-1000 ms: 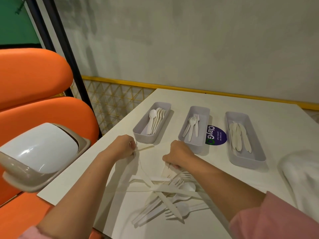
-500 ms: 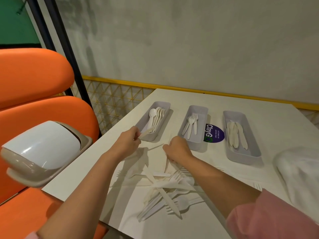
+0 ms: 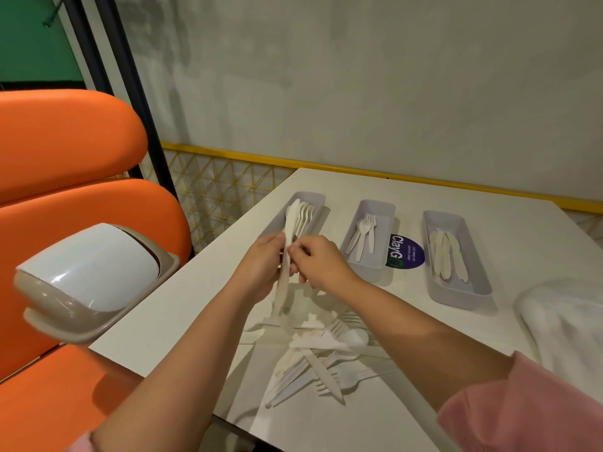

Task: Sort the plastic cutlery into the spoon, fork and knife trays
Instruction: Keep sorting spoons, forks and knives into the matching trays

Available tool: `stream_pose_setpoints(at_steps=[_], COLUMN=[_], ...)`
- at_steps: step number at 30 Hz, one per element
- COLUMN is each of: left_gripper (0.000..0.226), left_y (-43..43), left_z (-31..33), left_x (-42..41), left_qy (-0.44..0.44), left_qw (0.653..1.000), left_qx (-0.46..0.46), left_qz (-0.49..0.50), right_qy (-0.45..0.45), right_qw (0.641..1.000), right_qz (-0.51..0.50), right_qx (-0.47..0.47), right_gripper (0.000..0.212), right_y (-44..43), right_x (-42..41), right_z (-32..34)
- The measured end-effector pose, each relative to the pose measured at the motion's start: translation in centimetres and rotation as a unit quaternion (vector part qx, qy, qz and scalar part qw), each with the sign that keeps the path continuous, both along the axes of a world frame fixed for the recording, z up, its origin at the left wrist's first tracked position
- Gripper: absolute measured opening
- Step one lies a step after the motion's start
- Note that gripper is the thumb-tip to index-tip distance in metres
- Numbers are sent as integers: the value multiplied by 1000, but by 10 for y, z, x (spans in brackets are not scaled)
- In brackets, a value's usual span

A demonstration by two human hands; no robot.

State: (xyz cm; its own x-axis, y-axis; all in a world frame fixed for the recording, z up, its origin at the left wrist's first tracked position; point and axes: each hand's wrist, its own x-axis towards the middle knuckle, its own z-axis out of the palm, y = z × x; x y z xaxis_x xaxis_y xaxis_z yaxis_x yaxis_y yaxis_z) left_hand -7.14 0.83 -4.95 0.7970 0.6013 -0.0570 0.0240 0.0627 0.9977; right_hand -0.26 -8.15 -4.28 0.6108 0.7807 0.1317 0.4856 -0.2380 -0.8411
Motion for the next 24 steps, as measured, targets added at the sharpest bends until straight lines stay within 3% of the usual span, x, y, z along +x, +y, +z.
stream_pose_setpoints(at_steps=[5, 11, 17, 20, 24], left_gripper=[49, 21, 18, 19, 18], left_y=[-14, -8, -1, 0, -2], left_z=[0, -3, 0, 1, 2], left_x=[0, -4, -14, -16, -17], left_qy=[-7, 11, 14, 15, 18], left_qw=[1000, 999, 997, 997, 997], left_qx=[-29, -17, -22, -22, -19], left_qz=[10, 41, 73, 74, 67], right_qy=[-38, -27, -37, -110, -165], right_qw=[999, 998, 974, 947, 935], right_qz=[-25, -11, 80, 96, 67], right_qx=[-26, -49, -211, -286, -307], right_gripper=[36, 27, 23, 30, 37], right_y=[1, -9, -21, -22, -22], right_x=[-5, -8, -20, -30, -36], right_z=[3, -1, -8, -12, -18])
